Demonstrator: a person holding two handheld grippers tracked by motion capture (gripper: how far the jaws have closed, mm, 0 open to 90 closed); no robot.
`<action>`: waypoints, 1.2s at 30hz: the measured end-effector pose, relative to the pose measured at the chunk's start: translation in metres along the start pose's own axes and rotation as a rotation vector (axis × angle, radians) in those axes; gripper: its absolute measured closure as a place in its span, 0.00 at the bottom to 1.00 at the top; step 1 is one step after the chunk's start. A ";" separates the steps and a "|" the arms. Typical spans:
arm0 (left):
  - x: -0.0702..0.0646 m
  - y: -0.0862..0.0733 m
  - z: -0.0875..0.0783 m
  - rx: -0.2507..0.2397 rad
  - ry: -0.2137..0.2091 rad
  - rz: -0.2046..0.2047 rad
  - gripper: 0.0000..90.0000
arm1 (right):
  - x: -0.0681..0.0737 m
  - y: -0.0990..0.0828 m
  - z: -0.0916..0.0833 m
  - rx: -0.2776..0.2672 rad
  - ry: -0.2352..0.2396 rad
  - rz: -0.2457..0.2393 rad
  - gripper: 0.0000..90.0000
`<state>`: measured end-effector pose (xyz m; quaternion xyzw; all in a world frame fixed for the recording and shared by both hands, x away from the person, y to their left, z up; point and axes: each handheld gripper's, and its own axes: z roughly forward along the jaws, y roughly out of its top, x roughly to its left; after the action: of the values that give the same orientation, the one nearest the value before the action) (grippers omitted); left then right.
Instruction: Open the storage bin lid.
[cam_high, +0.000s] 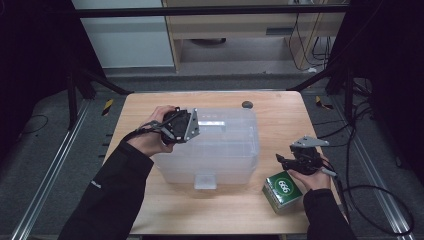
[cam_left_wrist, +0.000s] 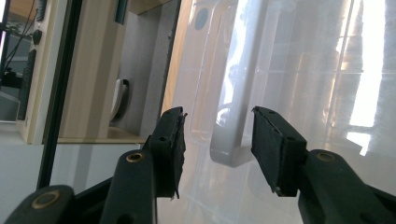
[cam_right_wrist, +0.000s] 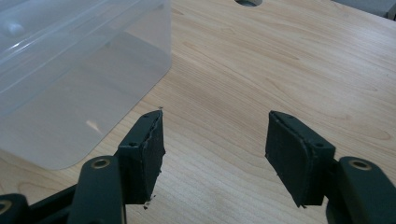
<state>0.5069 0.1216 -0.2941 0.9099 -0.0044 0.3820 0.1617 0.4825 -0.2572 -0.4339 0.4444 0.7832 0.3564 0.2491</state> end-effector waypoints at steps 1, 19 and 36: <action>0.000 0.001 0.001 0.000 0.004 0.004 0.60 | 0.000 0.000 0.000 0.002 -0.001 0.004 0.42; -0.005 0.007 0.016 0.037 0.005 0.049 0.76 | 0.000 0.001 -0.002 -0.009 0.007 0.000 0.45; -0.006 0.016 0.015 0.093 0.010 0.109 0.82 | 0.006 0.008 -0.011 -0.041 0.042 0.000 0.55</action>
<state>0.5114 0.1011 -0.3037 0.9129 -0.0354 0.3945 0.0984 0.4763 -0.2526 -0.4210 0.4316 0.7810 0.3815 0.2414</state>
